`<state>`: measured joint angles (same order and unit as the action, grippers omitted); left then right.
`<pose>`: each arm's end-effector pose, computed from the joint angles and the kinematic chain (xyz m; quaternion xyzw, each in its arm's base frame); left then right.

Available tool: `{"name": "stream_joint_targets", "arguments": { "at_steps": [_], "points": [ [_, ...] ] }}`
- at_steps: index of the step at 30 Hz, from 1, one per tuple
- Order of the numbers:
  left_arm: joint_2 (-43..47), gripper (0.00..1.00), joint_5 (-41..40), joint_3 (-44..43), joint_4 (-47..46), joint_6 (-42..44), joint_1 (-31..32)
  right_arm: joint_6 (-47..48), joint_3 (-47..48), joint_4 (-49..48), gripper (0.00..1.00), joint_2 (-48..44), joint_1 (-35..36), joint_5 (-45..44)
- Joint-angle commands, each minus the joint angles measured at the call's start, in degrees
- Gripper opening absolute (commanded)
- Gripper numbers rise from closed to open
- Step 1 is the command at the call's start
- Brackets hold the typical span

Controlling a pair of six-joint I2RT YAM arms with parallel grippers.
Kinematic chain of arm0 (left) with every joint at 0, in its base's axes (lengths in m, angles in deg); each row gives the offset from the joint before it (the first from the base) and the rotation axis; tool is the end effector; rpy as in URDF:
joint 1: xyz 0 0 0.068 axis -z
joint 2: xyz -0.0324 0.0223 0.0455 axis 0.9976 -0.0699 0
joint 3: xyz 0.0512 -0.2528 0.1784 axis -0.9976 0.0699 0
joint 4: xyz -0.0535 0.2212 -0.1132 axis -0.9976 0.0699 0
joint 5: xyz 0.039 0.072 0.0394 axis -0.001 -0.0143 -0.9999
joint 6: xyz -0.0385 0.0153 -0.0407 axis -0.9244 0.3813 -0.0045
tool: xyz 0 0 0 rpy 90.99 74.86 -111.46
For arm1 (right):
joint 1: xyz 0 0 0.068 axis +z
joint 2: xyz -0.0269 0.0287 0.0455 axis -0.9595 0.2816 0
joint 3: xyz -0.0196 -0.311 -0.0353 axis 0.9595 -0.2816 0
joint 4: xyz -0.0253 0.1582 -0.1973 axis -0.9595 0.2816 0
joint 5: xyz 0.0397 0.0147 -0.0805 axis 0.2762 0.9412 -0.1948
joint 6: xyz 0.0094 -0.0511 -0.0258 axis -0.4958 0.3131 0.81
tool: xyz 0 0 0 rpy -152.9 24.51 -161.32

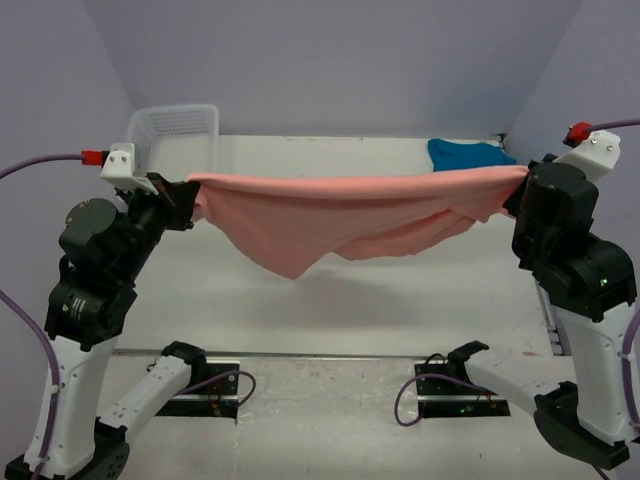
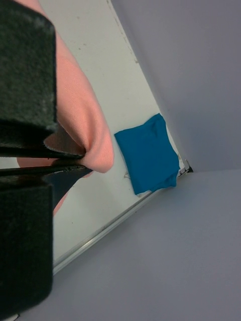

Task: Fold and stack the t-shirts
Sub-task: Flatten out the tshirt

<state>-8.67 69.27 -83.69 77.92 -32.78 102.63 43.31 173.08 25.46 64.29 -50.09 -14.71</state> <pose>0.0789 -0.0217 0.5001 -0.0252 0.7292 -0.1918 0.6563 0.0977 0.0084 0.5414 0.2286 0.7406 -0.1069 0.6227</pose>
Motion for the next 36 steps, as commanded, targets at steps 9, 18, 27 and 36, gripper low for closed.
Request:
{"name": "stream_joint_targets", "arguments": {
  "at_steps": [9,18,27,36],
  "points": [
    [5.5,0.00,5.3,-1.5,3.2,-3.6,0.5,2.3,4.2,0.8,0.00,-2.8,-0.4,-4.5],
    [2.2,0.00,4.5,15.9,-3.9,-8.8,0.5,-2.3,-4.5,-1.1,0.00,1.9,-0.4,3.6],
    [-15.2,0.00,-6.1,17.8,-8.9,-10.6,0.5,-4.8,-13.2,-6.7,0.00,12.7,0.6,9.8],
    [-23.0,0.00,-10.1,18.4,-11.9,-11.8,0.5,-4.9,-10.7,-7.1,0.00,22.4,0.9,13.2]
  ]
}}
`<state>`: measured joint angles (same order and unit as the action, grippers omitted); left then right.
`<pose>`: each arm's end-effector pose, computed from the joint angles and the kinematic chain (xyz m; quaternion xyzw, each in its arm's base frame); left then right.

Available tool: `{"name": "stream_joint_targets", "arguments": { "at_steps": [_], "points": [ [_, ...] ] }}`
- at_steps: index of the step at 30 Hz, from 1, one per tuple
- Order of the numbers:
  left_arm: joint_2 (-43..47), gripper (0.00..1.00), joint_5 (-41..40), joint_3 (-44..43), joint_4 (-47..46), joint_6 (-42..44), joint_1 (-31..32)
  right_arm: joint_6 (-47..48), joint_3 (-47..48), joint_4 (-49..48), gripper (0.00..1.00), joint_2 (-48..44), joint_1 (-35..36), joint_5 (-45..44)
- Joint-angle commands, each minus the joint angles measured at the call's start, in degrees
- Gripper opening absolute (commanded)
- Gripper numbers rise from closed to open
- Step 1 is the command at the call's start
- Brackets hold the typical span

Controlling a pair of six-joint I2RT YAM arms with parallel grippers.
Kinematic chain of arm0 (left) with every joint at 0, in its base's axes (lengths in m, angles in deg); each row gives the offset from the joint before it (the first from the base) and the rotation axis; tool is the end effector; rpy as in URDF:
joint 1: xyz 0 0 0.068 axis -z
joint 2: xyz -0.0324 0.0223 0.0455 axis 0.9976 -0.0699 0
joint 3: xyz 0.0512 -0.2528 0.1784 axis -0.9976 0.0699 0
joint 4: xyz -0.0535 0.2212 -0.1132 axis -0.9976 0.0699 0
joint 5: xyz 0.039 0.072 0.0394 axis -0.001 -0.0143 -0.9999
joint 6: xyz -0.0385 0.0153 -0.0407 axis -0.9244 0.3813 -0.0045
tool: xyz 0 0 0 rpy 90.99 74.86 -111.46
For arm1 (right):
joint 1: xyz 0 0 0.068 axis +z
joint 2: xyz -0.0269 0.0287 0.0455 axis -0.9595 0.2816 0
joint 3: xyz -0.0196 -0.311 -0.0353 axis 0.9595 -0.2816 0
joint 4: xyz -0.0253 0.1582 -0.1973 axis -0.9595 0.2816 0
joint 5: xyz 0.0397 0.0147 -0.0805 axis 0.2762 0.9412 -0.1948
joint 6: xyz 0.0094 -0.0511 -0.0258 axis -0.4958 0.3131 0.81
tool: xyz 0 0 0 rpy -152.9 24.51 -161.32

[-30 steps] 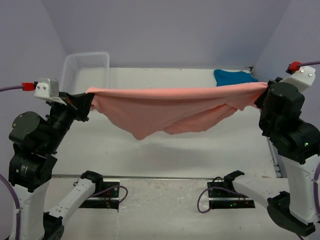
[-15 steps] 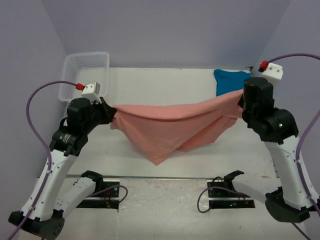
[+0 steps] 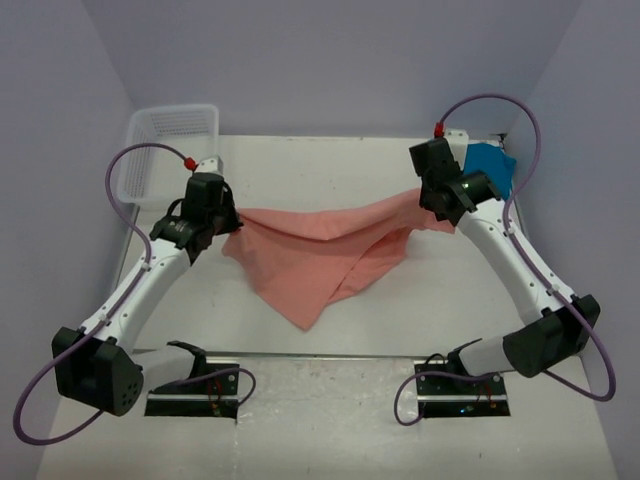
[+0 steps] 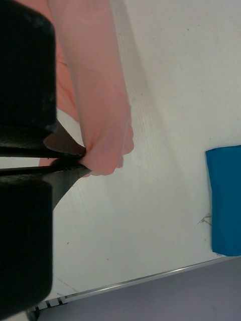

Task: Fold and stack the t-shirts
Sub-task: Flatten out the tshirt

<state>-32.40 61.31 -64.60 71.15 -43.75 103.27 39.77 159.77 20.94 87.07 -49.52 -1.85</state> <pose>0.2293 -0.0635 0.3436 -0.1330 0.8928 -0.0930 0.4203 0.2569 0.0882 0.4129 0.1118 0.8912 -0.1293 0.4201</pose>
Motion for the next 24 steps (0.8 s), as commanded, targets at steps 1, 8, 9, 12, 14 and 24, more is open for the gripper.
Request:
{"name": "stream_joint_targets", "arguments": {
  "at_steps": [1,8,9,12,14,24],
  "points": [
    [1.3,0.00,-1.8,-0.3,-5.4,-0.4,-0.1,-1.1,1.7,-3.0,0.00,-0.9,0.6,-0.5],
    [13.0,0.00,7.7,-1.1,-5.6,3.2,-0.1,-0.6,-1.7,-1.3,0.00,-9.8,4.3,1.3],
    [16.4,0.00,9.6,-1.6,-5.0,3.4,-0.1,-1.2,-1.8,0.7,0.00,-12.5,5.6,1.1],
    [22.3,0.00,12.8,-4.1,-1.6,3.7,-0.1,-5.7,-0.8,6.0,0.00,-16.2,13.2,-1.3],
    [26.3,0.00,13.6,-5.5,1.0,3.6,-0.1,-8.0,1.6,9.5,0.00,-18.9,16.7,-3.9],
    [31.2,0.00,21.8,-10.1,4.0,3.0,-0.1,-22.4,9.5,28.3,0.00,-19.9,31.3,-13.6]
  ]
}}
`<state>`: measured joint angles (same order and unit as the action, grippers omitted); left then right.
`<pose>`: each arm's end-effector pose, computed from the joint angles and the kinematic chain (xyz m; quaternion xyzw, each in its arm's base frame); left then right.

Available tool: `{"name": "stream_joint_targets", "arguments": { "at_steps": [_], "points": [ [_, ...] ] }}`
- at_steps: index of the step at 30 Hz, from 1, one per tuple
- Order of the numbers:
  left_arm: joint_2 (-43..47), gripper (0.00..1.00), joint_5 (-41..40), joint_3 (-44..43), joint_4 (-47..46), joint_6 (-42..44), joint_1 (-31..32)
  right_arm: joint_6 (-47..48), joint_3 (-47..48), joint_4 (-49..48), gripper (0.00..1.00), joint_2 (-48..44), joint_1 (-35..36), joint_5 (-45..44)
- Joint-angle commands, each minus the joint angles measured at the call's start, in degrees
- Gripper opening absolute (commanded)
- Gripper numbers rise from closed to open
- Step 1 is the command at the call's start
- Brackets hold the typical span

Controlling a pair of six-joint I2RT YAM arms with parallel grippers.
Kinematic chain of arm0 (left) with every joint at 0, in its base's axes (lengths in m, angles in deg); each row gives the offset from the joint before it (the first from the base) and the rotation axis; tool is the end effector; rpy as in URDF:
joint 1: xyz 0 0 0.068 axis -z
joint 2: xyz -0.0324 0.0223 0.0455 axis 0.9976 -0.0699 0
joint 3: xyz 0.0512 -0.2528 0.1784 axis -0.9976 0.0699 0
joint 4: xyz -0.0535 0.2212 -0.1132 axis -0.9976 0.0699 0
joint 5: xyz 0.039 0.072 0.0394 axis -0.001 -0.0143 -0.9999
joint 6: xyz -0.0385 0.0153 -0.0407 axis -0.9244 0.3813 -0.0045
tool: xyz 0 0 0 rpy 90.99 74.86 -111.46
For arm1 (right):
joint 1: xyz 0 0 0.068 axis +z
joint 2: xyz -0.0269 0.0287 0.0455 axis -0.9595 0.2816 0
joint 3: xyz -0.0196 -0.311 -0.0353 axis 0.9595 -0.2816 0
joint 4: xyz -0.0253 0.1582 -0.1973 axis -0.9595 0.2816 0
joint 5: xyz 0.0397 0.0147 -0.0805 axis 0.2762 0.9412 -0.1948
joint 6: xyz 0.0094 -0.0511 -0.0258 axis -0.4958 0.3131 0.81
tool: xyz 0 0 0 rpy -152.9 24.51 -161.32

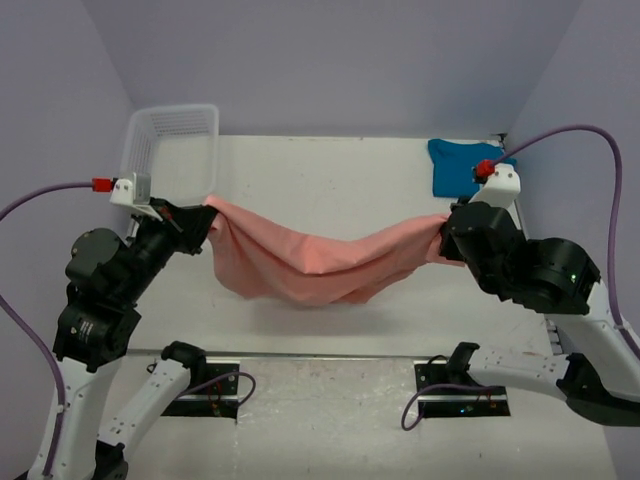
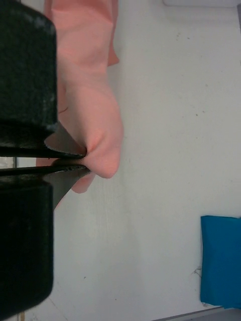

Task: Fold and stack the t-shirts
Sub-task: Flatten out the tshirt

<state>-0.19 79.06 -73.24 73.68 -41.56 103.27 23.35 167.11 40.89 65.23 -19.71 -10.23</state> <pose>0.0545 -0.0225 0.4642 -0.0165 0.7157 -0.3068 0.6271 0.0842 0.0661 0.4899 0.0646 0.8521 0.0547 0.5165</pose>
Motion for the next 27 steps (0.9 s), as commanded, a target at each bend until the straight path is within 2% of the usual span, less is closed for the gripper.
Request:
{"name": "stream_joint_targets", "arguments": {
  "at_steps": [1,3,8,12,18,22,27],
  "points": [
    [-1.5,0.00,3.7,-1.1,1.4,0.8,-0.1,-5.5,1.8,7.7,0.00,2.5,1.4,-5.5],
    [-4.1,0.00,2.0,-0.1,2.0,0.1,-0.1,-2.1,-0.6,3.0,0.00,4.4,0.7,-5.0],
    [-13.2,0.00,-2.2,8.2,-1.8,-0.9,-0.1,3.6,-4.2,-8.2,0.00,11.9,-5.0,4.0],
    [-20.8,0.00,-8.9,11.3,-6.3,-0.9,-0.1,9.2,-5.7,-16.6,0.00,20.1,-14.9,6.8],
    [-30.8,0.00,-11.5,10.0,-8.8,-0.8,-0.1,15.1,-3.4,-22.5,0.00,29.0,-25.1,13.6],
    [-34.5,0.00,-15.6,9.1,-9.0,0.0,-0.2,15.9,-1.3,-22.8,0.00,36.8,-27.7,15.4],
    [-39.8,0.00,-20.1,6.7,-8.9,0.4,-0.3,17.3,3.1,-23.6,0.00,42.4,-29.8,18.5]
  ]
}}
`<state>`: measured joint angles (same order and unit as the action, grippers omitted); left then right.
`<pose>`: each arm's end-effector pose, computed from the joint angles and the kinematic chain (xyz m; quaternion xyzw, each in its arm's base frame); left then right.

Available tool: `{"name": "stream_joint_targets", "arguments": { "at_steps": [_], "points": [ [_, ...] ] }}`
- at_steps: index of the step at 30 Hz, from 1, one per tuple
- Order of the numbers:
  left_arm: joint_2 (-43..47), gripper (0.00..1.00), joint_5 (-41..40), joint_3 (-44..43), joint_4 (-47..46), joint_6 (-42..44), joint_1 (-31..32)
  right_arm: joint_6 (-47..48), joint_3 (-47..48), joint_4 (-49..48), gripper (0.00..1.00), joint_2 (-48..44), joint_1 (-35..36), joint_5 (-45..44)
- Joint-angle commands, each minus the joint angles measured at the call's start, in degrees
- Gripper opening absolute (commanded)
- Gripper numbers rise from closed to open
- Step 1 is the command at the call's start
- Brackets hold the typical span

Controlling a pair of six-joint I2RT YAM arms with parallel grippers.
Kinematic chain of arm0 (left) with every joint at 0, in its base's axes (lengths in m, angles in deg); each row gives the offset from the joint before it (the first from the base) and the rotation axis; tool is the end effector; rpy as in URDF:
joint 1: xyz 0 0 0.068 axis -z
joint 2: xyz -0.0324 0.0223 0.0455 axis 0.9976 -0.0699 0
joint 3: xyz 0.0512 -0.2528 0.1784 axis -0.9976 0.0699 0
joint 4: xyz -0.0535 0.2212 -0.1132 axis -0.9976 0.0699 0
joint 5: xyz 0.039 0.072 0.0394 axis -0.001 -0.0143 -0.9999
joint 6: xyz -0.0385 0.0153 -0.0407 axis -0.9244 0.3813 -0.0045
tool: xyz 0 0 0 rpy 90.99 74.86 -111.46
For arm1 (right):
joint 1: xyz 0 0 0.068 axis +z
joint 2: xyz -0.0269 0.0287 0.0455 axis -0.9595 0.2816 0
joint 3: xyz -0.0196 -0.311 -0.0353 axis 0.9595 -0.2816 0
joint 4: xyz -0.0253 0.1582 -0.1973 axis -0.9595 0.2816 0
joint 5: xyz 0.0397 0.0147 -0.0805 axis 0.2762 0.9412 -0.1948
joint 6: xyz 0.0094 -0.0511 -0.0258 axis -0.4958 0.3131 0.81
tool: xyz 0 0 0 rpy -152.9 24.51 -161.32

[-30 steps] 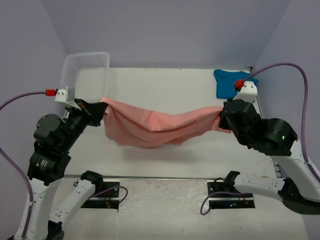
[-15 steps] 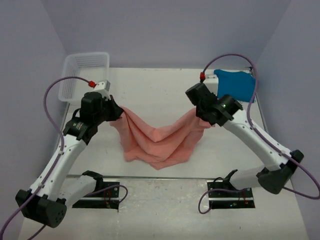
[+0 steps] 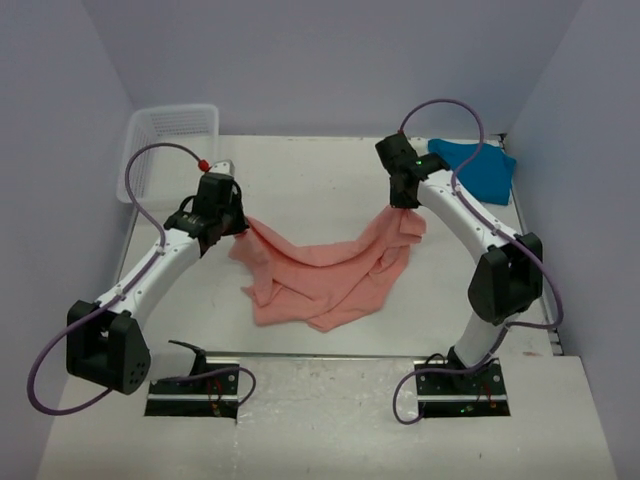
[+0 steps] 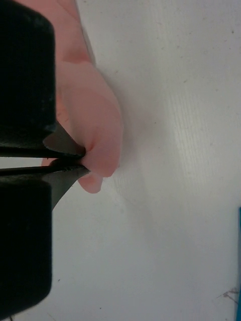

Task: Fold and stack the t-shirts
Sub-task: Flatten out the tshirt

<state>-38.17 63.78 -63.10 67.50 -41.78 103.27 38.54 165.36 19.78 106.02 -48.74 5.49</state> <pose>0.2527 -0.0726 0.3170 -0.1078 0.9103 -0.0922 0.3888 0.3402 0.1359 0.3420 0.0691 0.9385 -0.1165 0.3176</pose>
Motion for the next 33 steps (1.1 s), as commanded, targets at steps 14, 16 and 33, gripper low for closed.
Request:
{"name": "stream_joint_targets", "arguments": {
  "at_steps": [14,16,33],
  "points": [
    [-9.2,0.70,-10.5,-6.9,-0.5,0.8,-0.4,5.7,16.0,-0.2,0.34,13.3,-2.8,13.4],
    [-8.3,0.77,-10.8,-6.9,0.1,1.1,-0.3,5.9,16.2,-0.9,0.71,13.6,-3.0,13.8],
    [4.7,0.74,-4.6,-7.9,3.7,4.9,2.8,-2.1,10.6,-4.3,0.84,11.3,-13.3,23.7]
  ]
}}
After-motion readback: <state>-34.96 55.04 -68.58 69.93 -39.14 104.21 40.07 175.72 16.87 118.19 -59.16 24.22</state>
